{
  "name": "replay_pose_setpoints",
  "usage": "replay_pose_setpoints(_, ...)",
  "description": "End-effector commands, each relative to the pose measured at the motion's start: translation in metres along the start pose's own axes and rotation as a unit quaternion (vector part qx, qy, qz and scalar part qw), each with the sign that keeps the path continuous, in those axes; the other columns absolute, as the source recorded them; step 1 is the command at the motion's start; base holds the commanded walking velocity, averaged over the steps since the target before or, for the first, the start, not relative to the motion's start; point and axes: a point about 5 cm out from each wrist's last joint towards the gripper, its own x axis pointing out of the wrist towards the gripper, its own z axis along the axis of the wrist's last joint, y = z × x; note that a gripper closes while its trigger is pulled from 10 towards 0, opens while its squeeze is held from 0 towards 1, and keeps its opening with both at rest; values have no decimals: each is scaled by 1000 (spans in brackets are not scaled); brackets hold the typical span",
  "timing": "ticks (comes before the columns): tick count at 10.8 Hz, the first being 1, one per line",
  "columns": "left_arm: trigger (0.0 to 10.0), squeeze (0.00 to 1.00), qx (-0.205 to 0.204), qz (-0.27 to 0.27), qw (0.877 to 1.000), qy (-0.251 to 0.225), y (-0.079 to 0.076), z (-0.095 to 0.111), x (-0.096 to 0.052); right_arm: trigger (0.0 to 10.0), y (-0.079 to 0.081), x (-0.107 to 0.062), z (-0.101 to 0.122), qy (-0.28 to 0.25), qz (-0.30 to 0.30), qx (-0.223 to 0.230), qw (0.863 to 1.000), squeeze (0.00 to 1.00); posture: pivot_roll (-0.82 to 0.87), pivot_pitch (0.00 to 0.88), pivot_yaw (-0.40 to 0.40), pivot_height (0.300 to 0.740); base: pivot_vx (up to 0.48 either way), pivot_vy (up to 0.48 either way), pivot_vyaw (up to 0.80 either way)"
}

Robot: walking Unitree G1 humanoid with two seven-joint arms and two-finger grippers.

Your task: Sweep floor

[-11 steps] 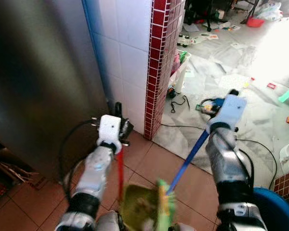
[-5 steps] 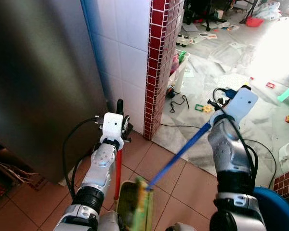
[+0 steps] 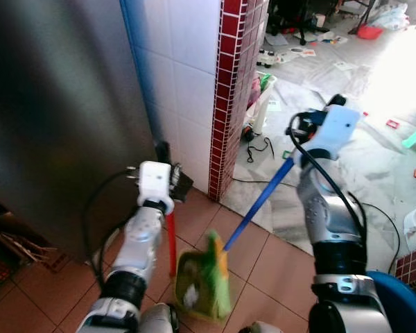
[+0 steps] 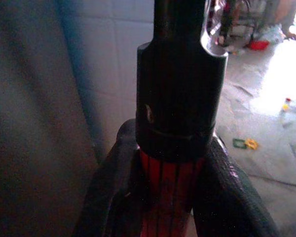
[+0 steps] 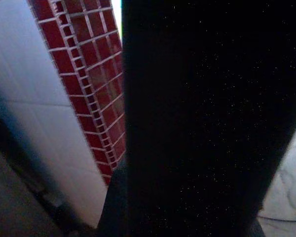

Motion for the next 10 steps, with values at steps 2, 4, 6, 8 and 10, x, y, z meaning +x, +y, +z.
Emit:
replay_pose_setpoints(2, 10000, 0, 2, 8, 1000, -23, 8, 8, -1, 10000, -6, 5, 14, -39, 5, 0, 999, 0, -86, 0, 9, 740, 0, 0, 0)
replay_pose_setpoints(4, 10000, 0, 4, 11, 1000, -24, 10, 11, -2, 10000, -10, 13, 27, -86, 7, -58, 995, 0, -92, 0, 8, 740, 0, 0, 0)
replay_pose_setpoints(6, 10000, 0, 10, 11, 999, -38, 9, 18, -3, 10000, -18, 11, 21, -84, -4, -85, 993, 0, -80, 0, -4, 740, 0, 0, 0)
replay_pose_setpoints(8, 10000, 0, -11, 17, 999, -31, 12, 12, -17, 10000, -32, -1, -9, -45, -19, -110, 993, 0, -83, 0, 1, 740, 0, 0, 0)
replay_pose_setpoints(10, 10000, 0, -17, 7, 1000, -16, 12, 3, -33, 10000, -48, -19, -33, -10, -51, -142, 988, 0, -86, 0, 13, 740, 0, 0, -256)
